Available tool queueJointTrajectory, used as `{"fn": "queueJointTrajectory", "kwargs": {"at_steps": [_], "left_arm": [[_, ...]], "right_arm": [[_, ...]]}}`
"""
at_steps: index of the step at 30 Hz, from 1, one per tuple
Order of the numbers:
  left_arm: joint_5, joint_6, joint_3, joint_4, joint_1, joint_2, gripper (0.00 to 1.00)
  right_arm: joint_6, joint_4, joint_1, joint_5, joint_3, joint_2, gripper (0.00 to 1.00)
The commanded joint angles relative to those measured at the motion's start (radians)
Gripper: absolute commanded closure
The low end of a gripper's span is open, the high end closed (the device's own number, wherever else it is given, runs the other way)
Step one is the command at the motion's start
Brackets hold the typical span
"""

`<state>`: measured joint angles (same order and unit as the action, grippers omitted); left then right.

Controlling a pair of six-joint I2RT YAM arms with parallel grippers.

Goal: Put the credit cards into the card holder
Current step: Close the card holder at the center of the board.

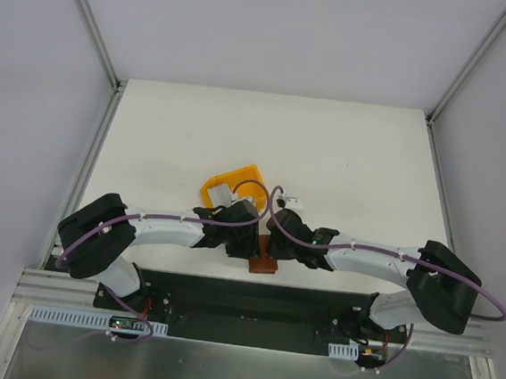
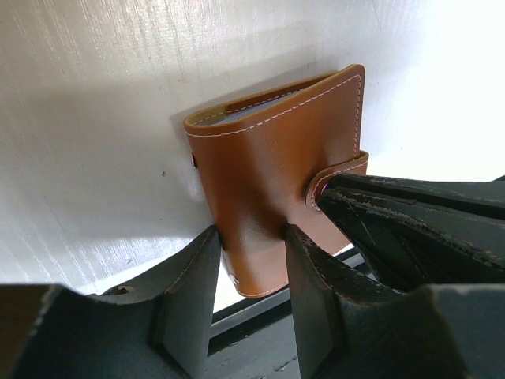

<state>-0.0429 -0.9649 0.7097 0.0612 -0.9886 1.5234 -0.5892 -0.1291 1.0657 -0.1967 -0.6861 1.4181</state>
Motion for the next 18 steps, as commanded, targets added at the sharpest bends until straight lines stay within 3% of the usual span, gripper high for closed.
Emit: {"fn": "queueJointTrajectory", "kwargs": {"at_steps": [1,18], "left_arm": [[0.037,-0.001,-0.047,0.086,-0.005,0.037,0.62],[0.037,-0.009,-0.056,0.086,-0.007,0.027,0.61]], "right_arm": [[-0.049,-0.099,0.059,0.08,0.049,0.1,1.0],[-0.156,-0.184,0.112,0.013,0.089,0.13,0.99]]}}
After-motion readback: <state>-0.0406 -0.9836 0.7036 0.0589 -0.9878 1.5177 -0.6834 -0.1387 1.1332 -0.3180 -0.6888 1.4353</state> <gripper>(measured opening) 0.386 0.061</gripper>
